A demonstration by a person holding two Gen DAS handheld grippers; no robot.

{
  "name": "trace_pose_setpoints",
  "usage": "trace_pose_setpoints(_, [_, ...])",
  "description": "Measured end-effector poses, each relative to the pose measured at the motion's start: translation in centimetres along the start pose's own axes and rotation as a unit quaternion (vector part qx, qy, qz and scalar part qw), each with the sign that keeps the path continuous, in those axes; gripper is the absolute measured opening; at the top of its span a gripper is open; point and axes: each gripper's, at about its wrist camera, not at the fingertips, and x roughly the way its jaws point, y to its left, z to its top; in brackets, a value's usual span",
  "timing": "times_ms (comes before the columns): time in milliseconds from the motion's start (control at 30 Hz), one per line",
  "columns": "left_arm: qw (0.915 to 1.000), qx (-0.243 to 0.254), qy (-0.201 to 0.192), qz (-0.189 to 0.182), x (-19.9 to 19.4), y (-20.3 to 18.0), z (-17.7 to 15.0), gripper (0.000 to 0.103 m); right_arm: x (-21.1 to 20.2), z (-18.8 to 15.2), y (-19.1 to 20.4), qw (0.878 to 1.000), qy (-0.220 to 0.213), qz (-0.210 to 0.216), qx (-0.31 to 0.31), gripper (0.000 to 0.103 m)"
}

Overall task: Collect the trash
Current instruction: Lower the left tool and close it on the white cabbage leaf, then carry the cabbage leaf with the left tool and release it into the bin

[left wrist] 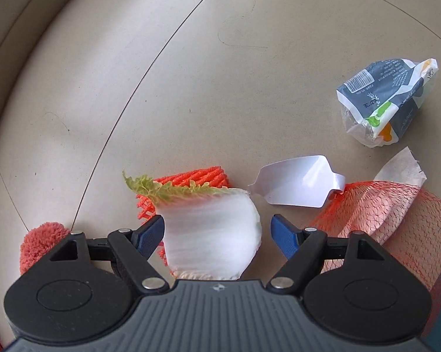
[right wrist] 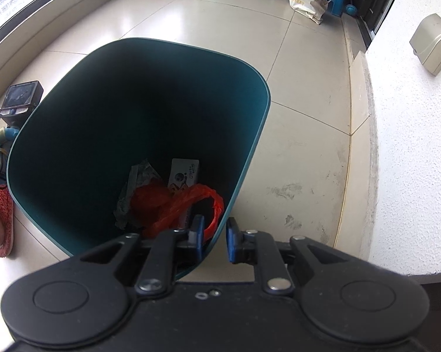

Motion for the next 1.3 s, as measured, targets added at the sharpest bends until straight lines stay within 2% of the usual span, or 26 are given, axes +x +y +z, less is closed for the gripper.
trace_pose_setpoints(67, [1.0,0.005,0.007,0.001,0.5,0.0,-0.1,0.049,0.1,0.0,-0.1,1.0,0.001,0.001,0.002,0.015])
trace_pose_setpoints(100, [0.9999,0.004,0.01,0.004,0.6,0.1,-0.1,0.04,0.1,0.0,-0.1,1.0,0.001,0.0,0.001,0.015])
trace_pose_setpoints(133, [0.9999,0.0,0.013,0.002,0.7,0.3,-0.1,0.023,0.2,0.0,0.0,1.0,0.002,-0.002,0.0,0.015])
trace_pose_setpoints(167, [0.9998,-0.01,0.014,0.0,0.5,0.7,-0.2,0.015,0.2,0.0,0.1,1.0,0.002,-0.003,-0.002,0.015])
trace_pose_setpoints(267, [0.9997,-0.021,0.003,-0.013,-0.4,1.9,-0.5,0.011,0.2,-0.2,0.2,1.0,0.0,-0.007,-0.004,0.015])
trace_pose_setpoints(533, [0.9979,-0.03,-0.004,-0.057,-4.8,6.4,-2.9,0.01,0.1,-0.4,0.4,1.0,-0.006,-0.01,-0.004,0.015])
trace_pose_setpoints(733, [0.997,-0.006,-0.035,-0.068,-11.2,7.1,-4.2,0.01,-0.1,-0.6,0.2,1.0,-0.012,-0.008,0.0,0.015])
trace_pose_setpoints(900, [0.9933,0.022,-0.062,-0.095,-17.4,7.2,-5.6,0.01,-0.2,-0.7,0.1,1.0,-0.014,-0.008,0.004,0.015])
trace_pose_setpoints(1100, [0.9817,0.082,-0.097,-0.142,-25.5,5.0,-8.8,0.01,-0.3,-0.7,-0.4,1.0,-0.016,-0.001,0.016,0.015])
trace_pose_setpoints(1300, [0.9586,0.138,-0.148,-0.2,-32.7,1.0,-12.1,0.01,-0.3,-0.7,-0.6,1.0,-0.016,0.0,0.021,0.015])
